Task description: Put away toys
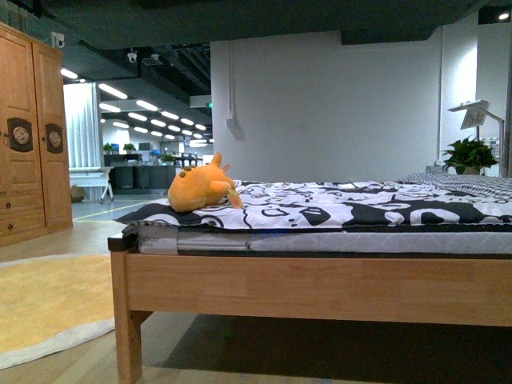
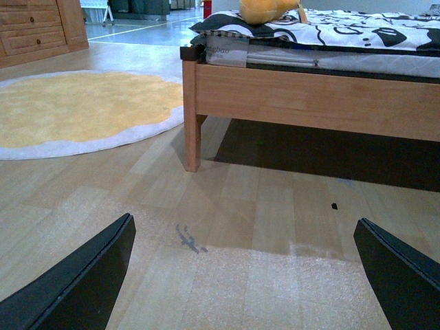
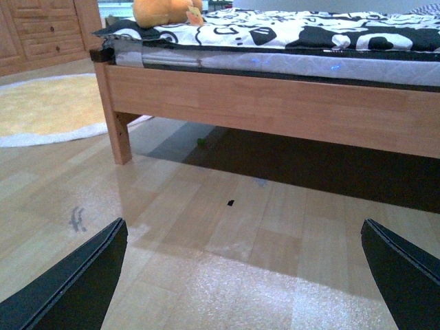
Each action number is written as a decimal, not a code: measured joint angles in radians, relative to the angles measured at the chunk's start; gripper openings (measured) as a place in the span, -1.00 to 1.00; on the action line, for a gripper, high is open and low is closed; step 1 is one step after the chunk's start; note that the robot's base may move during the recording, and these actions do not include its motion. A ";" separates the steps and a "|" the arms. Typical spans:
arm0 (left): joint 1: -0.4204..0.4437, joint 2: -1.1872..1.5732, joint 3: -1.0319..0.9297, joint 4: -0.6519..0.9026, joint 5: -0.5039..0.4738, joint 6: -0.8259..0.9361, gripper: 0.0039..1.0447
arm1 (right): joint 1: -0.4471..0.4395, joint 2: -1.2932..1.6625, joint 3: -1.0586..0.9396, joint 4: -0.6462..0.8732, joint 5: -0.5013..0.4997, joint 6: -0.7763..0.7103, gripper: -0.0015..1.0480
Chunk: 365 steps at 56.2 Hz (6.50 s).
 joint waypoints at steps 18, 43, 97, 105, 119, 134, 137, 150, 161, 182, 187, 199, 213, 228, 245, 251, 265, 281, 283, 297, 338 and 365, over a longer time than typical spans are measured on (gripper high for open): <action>0.000 0.000 0.000 0.000 0.000 0.000 0.89 | 0.000 0.000 0.000 0.000 0.000 0.000 0.99; 0.000 0.000 0.000 0.000 0.000 0.000 0.89 | 0.000 0.000 0.000 0.000 0.000 0.000 0.99; 0.000 0.000 0.000 0.000 0.000 0.000 0.89 | 0.000 0.000 0.000 0.000 0.001 0.000 0.99; 0.000 0.000 0.000 0.000 0.000 0.000 0.89 | 0.000 0.000 0.000 0.000 0.001 0.000 0.99; 0.000 0.000 0.000 0.000 0.000 0.000 0.89 | 0.000 0.000 0.000 0.000 0.001 0.000 0.99; 0.000 0.000 0.000 0.000 0.000 0.000 0.89 | 0.000 0.000 0.000 0.000 0.001 0.000 0.99; 0.000 0.000 0.000 0.000 0.000 0.000 0.89 | 0.000 0.000 0.000 0.000 0.001 0.000 0.99; 0.000 0.000 0.000 0.000 0.000 0.000 0.89 | 0.000 0.000 0.000 0.000 0.001 0.000 0.99; 0.000 0.000 0.000 0.000 0.000 0.000 0.89 | 0.000 0.000 0.000 0.000 0.001 0.000 0.99; 0.000 0.000 0.000 0.000 0.004 0.000 0.89 | 0.000 0.001 0.000 0.000 0.003 0.000 0.99; 0.000 0.000 0.000 0.000 0.003 0.000 0.89 | 0.000 0.001 0.000 0.000 0.004 0.000 0.99; 0.000 0.000 0.000 0.000 0.002 0.000 0.89 | 0.000 0.001 0.000 0.000 0.004 0.000 0.99; 0.000 0.000 0.000 0.000 0.003 0.000 0.89 | 0.000 0.001 0.000 0.000 0.004 0.000 0.99; 0.000 0.000 0.000 0.000 0.000 0.000 0.89 | 0.000 0.001 0.000 0.000 0.004 0.000 0.99; 0.000 0.000 0.000 0.000 -0.004 0.000 0.89 | 0.000 0.000 0.000 0.000 -0.006 0.000 0.99; 0.000 0.000 0.000 0.000 -0.001 0.000 0.89 | 0.000 0.000 0.000 0.000 -0.004 0.000 0.99; 0.000 0.000 0.000 0.000 0.000 0.000 0.89 | 0.000 0.000 0.000 0.000 -0.003 0.000 0.99; 0.000 0.000 0.000 0.000 0.000 0.000 0.89 | -0.289 0.109 0.010 0.147 -0.473 0.063 0.99; 0.000 0.000 0.000 0.000 0.000 0.000 0.89 | -0.305 0.129 0.018 0.163 -0.481 0.068 0.99; 0.000 0.000 0.000 0.000 0.000 0.000 0.89 | -0.229 0.433 0.174 0.418 -0.427 0.090 0.99; 0.000 0.000 0.000 0.000 0.000 0.000 0.89 | 0.260 1.347 0.964 0.436 0.011 -0.079 0.99; 0.000 0.000 0.000 0.000 0.000 0.000 0.89 | 0.295 1.621 1.251 0.301 0.203 -0.105 0.99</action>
